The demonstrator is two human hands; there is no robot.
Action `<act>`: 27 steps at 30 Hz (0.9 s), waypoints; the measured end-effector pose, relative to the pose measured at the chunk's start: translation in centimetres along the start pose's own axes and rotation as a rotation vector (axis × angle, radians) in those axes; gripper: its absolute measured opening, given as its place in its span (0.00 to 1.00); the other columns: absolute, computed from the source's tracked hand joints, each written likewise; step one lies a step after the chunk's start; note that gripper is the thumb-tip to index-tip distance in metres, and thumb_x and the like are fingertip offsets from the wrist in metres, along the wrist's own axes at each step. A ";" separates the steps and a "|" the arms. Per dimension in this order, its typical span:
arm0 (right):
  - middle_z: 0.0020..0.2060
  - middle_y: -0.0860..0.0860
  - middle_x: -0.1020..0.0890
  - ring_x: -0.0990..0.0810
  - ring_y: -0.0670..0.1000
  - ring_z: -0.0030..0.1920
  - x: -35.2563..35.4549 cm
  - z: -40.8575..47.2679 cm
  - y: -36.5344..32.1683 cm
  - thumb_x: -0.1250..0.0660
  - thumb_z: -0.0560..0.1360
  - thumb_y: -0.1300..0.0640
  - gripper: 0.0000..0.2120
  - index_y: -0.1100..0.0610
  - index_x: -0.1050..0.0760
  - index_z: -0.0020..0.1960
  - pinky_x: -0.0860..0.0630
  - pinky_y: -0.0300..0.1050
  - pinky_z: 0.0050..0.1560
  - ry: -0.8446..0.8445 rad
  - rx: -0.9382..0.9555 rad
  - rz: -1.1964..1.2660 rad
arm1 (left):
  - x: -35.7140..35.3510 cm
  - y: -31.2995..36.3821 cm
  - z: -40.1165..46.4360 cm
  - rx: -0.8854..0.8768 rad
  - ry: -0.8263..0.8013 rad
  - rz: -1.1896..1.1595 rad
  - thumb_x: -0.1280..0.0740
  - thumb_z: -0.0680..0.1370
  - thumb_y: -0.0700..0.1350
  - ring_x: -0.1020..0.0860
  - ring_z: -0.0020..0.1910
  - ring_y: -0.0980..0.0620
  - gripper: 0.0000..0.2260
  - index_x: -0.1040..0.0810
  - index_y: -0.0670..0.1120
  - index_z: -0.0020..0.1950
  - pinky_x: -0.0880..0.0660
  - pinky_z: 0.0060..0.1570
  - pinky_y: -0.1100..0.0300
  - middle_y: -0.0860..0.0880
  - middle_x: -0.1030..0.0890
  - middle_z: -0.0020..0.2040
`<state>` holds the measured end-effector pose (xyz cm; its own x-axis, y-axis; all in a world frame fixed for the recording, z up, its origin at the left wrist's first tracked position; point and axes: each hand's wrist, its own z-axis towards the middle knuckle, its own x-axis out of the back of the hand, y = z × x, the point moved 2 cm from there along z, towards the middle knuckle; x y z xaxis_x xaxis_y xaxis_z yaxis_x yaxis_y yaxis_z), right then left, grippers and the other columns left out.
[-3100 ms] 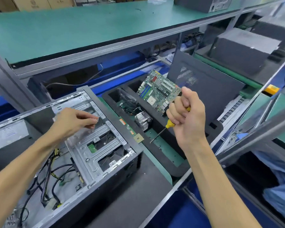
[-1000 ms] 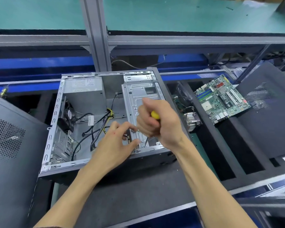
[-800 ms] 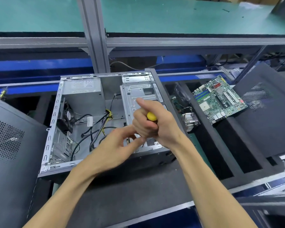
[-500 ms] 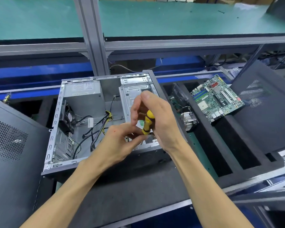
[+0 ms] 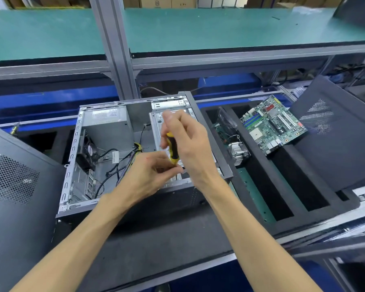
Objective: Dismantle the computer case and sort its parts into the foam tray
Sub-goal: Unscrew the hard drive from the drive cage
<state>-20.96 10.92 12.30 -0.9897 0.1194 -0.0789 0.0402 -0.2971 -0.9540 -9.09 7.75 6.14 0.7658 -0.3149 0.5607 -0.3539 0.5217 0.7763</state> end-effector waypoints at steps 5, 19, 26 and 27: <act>0.22 0.48 0.43 0.45 0.49 0.23 -0.2 0.2 -0.1 0.40 0.82 0.51 0.26 0.54 0.44 0.28 0.44 0.38 0.25 -0.117 -0.076 0.082 | -0.2 0.0 -0.2 -0.008 -0.068 0.001 0.32 0.74 0.61 0.25 0.30 0.54 0.20 0.18 0.44 0.39 0.26 0.33 0.56 0.52 0.20 0.31; 0.25 0.42 0.32 0.30 0.44 0.26 1.2 -0.1 -1.4 0.34 0.78 0.51 0.08 0.50 0.33 0.51 0.41 0.36 0.29 -0.017 0.167 -0.892 | -0.1 -0.4 0.1 -0.029 0.048 0.080 0.31 0.74 0.53 0.22 0.29 0.50 0.13 0.19 0.45 0.37 0.24 0.33 0.51 0.52 0.20 0.30; 0.31 0.42 0.31 0.31 0.43 0.30 1.1 0.6 -2.1 0.35 0.80 0.51 0.05 0.52 0.27 0.52 0.37 0.43 0.34 -0.089 0.178 -0.947 | -0.6 -0.9 0.2 0.008 0.002 0.077 0.32 0.73 0.61 0.27 0.29 0.52 0.17 0.21 0.48 0.37 0.31 0.30 0.63 0.51 0.22 0.30; 0.35 0.41 0.30 0.31 0.43 0.31 1.1 0.8 -2.3 0.35 0.79 0.53 0.07 0.53 0.27 0.57 0.35 0.44 0.35 -0.129 0.156 -0.932 | -0.7 -0.8 0.2 -0.007 0.006 0.066 0.32 0.73 0.61 0.29 0.29 0.53 0.18 0.20 0.47 0.38 0.33 0.30 0.65 0.52 0.23 0.29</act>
<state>-22.27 11.01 14.58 -0.6218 0.2693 0.7354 -0.7822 -0.2588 -0.5667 -9.44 7.38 5.25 0.7445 -0.2749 0.6085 -0.3995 0.5468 0.7358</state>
